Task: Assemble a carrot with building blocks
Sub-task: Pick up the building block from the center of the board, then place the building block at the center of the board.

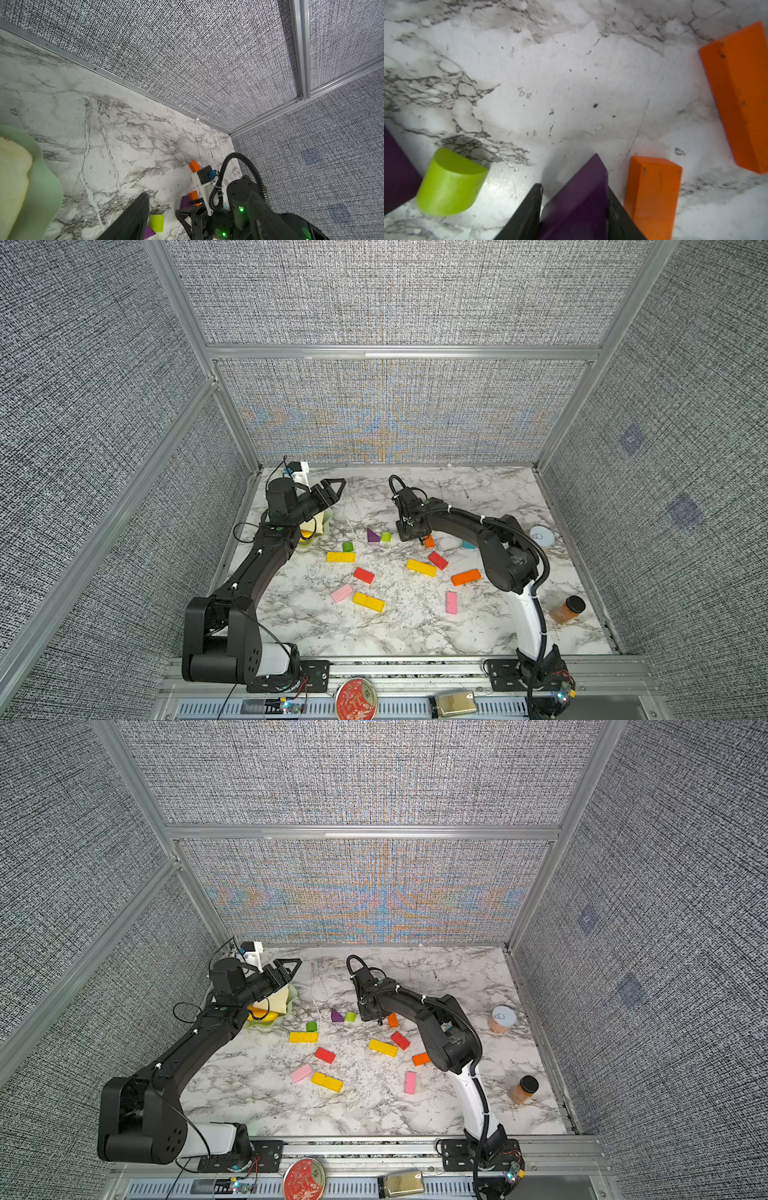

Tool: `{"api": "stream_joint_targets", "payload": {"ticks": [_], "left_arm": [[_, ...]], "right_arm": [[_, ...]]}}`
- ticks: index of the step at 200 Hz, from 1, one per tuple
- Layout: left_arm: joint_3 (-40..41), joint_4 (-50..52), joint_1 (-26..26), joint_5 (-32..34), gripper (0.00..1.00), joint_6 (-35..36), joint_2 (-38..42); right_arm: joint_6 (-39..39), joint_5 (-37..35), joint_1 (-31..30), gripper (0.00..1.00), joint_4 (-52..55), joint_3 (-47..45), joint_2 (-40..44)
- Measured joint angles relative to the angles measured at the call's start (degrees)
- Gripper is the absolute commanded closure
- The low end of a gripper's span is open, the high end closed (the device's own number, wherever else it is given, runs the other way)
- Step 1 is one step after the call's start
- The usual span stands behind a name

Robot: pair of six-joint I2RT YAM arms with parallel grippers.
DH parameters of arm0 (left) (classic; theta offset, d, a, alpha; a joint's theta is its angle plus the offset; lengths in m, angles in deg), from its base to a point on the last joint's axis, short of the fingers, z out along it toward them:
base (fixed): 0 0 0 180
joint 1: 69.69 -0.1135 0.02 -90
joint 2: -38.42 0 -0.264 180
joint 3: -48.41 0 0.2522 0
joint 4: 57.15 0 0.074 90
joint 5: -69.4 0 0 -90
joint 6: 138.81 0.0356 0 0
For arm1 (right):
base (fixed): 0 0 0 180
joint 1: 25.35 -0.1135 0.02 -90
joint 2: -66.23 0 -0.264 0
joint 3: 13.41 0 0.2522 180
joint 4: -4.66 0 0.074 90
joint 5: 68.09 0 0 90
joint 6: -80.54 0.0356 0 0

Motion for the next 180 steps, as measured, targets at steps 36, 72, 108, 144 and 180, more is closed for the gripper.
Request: {"api": "stream_joint_targets", "payload": {"ticks": [36, 72, 108, 144, 180], "left_arm": [[0.00, 0.00, 0.00, 0.02, 0.24, 0.00, 0.07], [0.00, 0.00, -0.02, 0.02, 0.24, 0.02, 0.09], [0.00, 0.00, -0.02, 0.02, 0.24, 0.02, 0.09], [0.00, 0.00, -0.02, 0.02, 0.24, 0.02, 0.11], [0.00, 0.00, -0.02, 0.02, 0.24, 0.02, 0.39]], "right_arm": [[0.72, -0.04, -0.66, 0.58, -0.50, -1.11, 1.05], [1.31, 0.00, -1.99, 0.59, -1.25, -1.14, 1.27], [3.23, 0.22, -3.74, 0.59, -1.81, -1.29, 1.60], [4.20, 0.66, -4.15, 0.59, -2.21, -1.29, 1.25], [4.72, 0.68, -4.13, 0.56, -2.19, -0.85, 0.87]]}}
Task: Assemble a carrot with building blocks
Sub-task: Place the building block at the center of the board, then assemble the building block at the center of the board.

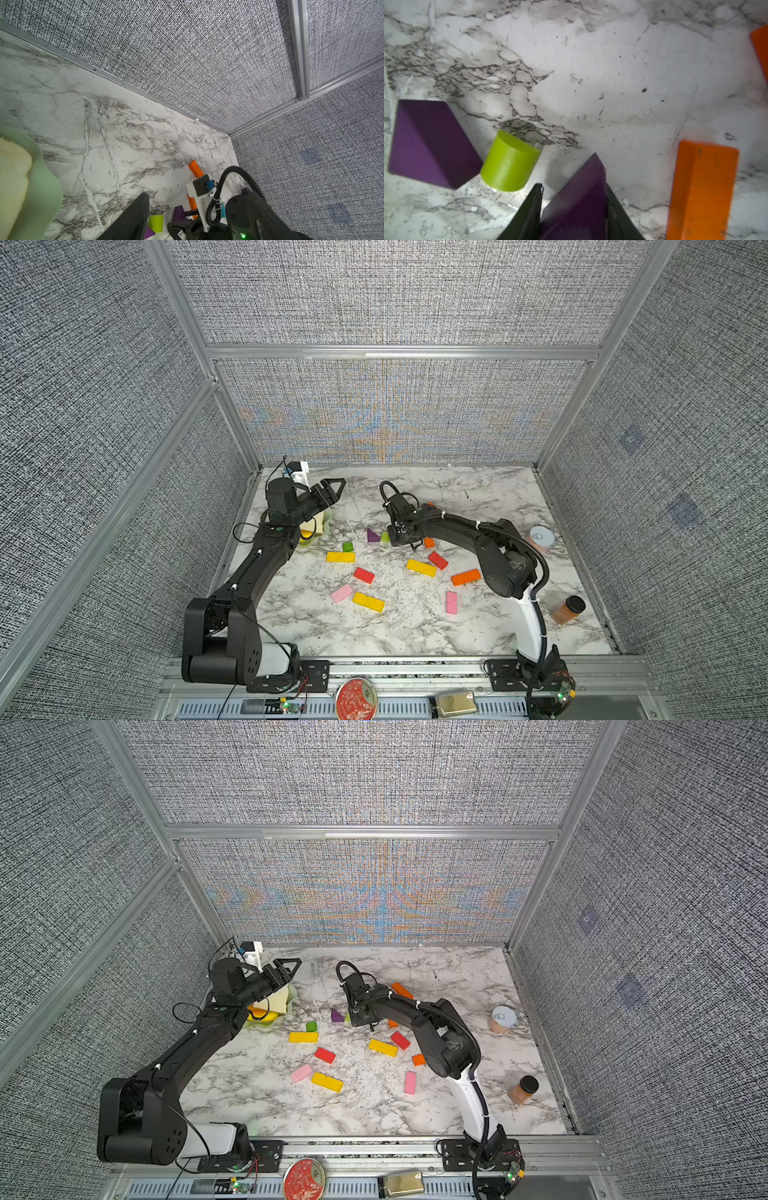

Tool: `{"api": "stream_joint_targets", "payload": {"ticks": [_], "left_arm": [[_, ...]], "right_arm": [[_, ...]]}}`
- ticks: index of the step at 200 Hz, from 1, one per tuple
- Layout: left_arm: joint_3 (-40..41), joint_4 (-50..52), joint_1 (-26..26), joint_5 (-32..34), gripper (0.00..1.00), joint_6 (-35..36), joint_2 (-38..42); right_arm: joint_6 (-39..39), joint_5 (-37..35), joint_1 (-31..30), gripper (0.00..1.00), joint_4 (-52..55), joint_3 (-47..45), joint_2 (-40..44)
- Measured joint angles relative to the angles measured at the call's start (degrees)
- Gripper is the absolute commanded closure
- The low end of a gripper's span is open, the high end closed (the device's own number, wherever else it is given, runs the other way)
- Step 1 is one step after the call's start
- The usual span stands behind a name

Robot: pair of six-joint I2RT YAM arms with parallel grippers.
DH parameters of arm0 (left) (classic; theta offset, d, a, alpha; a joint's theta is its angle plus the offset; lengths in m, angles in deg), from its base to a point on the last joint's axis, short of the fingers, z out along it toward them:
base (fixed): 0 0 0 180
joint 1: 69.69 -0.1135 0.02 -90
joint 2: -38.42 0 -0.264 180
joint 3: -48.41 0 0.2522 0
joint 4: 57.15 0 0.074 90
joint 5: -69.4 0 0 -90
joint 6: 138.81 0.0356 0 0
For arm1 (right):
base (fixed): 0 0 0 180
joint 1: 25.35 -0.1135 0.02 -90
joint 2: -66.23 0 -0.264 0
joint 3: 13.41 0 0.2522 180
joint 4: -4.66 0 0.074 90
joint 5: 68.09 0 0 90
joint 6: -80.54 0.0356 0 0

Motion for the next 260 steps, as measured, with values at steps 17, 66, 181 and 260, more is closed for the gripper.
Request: {"api": "stream_joint_targets", "payload": {"ticks": [17, 66, 181, 260], "left_arm": [[0.00, 0.00, 0.02, 0.00, 0.24, 0.00, 0.24], [0.00, 0.00, 0.00, 0.00, 0.24, -0.02, 0.24], [0.00, -0.02, 0.00, -0.02, 0.24, -0.02, 0.24], [0.20, -0.83, 0.81, -0.72, 0.24, -0.50, -0.79]], "right_arm": [[0.09, 0.68, -0.02, 0.53, -0.28, 0.31, 0.00], [0.17, 2.36, -0.02, 0.49, -0.98, 0.44, 0.07], [-3.93, 3.89, 0.15, 0.49, -1.62, -7.67, 9.07], [-10.34, 4.44, 0.46, 0.50, -1.38, -9.88, 7.23]]}}
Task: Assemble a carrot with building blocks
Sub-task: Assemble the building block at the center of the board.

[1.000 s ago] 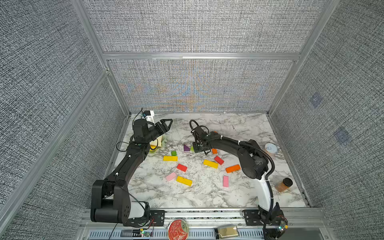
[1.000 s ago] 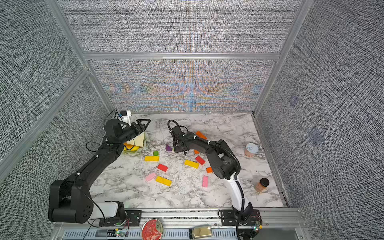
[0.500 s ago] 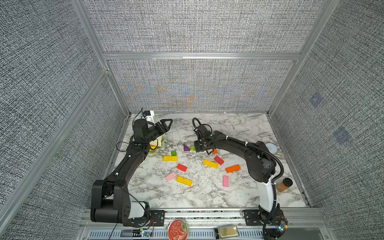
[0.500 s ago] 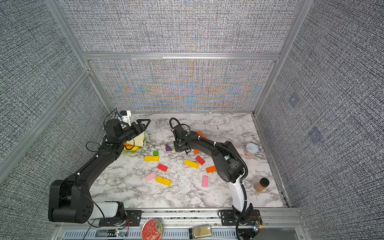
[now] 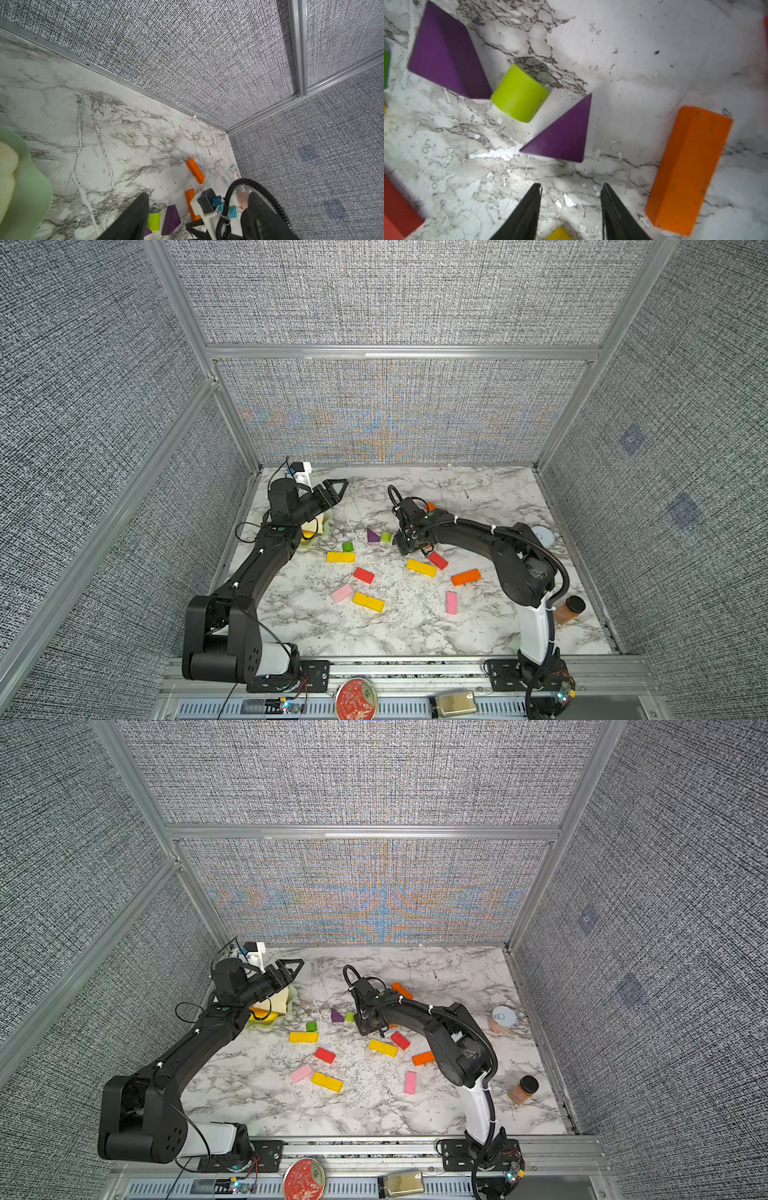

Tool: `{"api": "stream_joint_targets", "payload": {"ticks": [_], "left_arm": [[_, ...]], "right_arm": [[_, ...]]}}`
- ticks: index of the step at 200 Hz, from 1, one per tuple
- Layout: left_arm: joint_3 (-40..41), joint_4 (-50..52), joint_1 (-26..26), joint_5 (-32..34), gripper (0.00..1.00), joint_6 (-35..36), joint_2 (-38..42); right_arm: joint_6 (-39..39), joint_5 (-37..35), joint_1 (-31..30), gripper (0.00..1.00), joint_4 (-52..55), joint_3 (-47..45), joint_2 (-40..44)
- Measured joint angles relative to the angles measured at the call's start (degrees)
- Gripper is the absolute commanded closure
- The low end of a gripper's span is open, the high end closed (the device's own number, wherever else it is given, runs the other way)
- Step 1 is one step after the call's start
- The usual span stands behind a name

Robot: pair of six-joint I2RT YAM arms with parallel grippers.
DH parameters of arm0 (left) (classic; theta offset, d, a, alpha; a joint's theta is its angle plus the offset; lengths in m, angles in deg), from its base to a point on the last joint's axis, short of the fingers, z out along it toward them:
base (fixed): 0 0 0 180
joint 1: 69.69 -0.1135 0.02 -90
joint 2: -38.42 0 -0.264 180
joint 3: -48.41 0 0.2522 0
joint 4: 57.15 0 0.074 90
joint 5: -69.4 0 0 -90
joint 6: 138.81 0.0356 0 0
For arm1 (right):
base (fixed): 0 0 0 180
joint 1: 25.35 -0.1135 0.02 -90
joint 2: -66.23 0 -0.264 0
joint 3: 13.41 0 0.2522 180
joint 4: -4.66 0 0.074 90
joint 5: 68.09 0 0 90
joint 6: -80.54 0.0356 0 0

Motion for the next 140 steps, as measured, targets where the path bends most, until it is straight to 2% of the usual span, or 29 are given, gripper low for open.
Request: {"api": "stream_joint_targets", "payload": {"ticks": [65, 140], "left_arm": [[0.00, 0.00, 0.28, -0.37, 0.24, 0.04, -0.04], [0.00, 0.02, 0.37, -0.35, 0.24, 0.07, -0.04]], "right_arm": [[-0.33, -1.05, 0.00, 0.55, 0.24, 4.48, -3.67], [-1.25, -1.03, 0.00, 0.58, 0.61, 5.66, -4.94]]}}
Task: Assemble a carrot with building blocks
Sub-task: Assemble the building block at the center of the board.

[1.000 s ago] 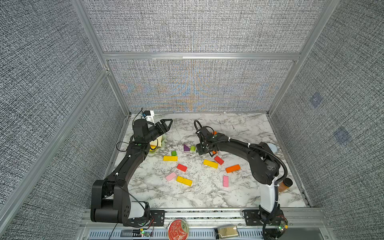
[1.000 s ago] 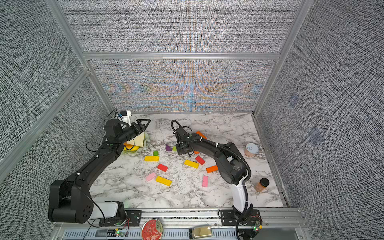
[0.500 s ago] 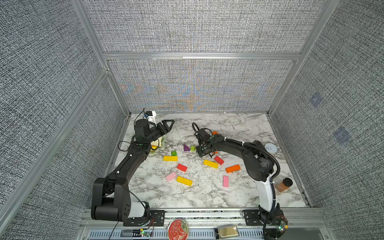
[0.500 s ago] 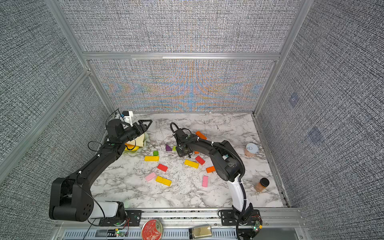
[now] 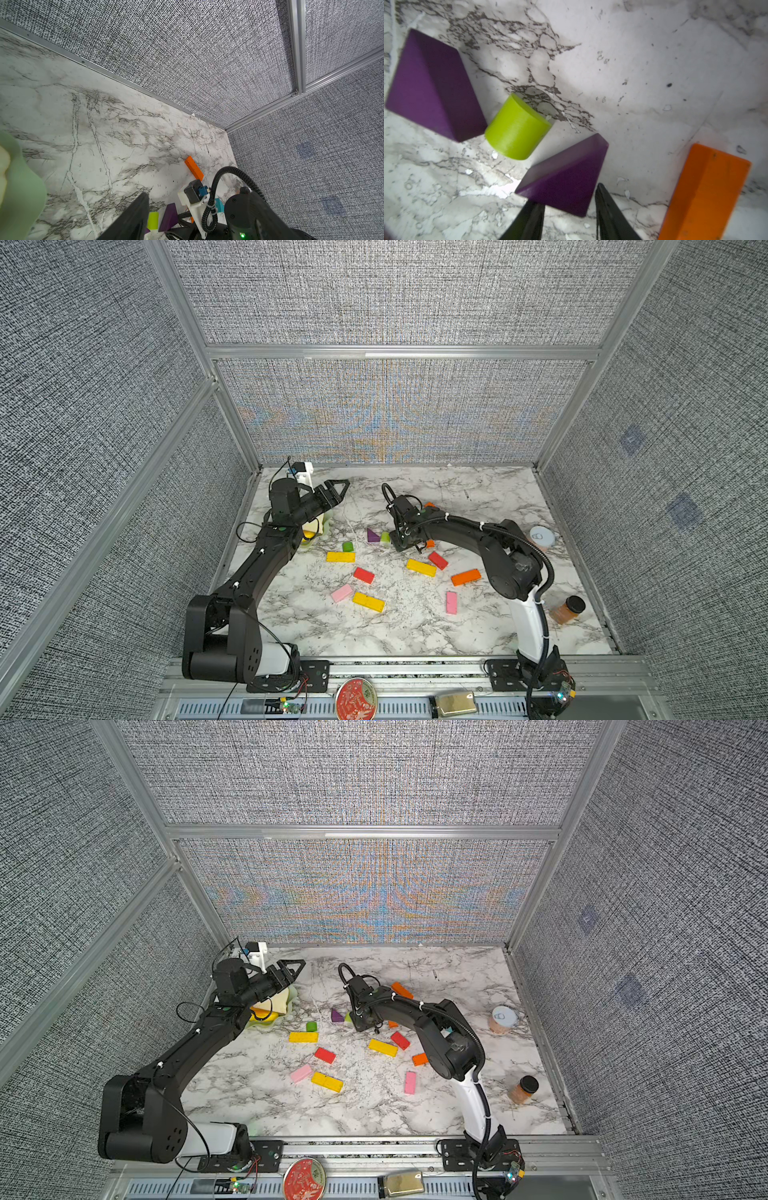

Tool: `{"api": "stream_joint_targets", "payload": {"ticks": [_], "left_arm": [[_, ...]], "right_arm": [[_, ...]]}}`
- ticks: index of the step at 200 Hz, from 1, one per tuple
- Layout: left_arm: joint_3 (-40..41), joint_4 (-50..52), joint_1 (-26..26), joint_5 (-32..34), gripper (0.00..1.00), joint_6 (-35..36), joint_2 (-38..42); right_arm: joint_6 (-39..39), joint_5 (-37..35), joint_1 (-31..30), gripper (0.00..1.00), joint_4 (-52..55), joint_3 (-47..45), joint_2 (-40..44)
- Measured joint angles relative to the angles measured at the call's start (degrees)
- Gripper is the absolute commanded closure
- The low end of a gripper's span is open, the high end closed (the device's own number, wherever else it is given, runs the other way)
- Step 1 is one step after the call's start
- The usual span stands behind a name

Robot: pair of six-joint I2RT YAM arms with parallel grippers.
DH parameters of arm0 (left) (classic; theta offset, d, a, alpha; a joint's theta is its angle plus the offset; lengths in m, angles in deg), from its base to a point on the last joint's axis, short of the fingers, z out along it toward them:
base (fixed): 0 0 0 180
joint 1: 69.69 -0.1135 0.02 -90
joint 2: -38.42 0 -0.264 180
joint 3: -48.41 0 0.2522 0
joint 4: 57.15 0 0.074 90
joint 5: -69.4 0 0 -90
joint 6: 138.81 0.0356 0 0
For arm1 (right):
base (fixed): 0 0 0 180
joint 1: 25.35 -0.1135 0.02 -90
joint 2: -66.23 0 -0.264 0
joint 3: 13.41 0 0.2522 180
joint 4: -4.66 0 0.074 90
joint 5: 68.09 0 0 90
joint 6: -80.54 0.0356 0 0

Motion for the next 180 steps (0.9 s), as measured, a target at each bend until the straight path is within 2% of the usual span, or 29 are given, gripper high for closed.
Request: {"api": "stream_joint_targets", "payload": {"ticks": [180], "left_arm": [[0.00, -0.02, 0.07, -0.02, 0.24, 0.02, 0.00]], "right_arm": [[-1.51, -1.11, 0.00, 0.59, 0.02, 2.12, -1.49]]}}
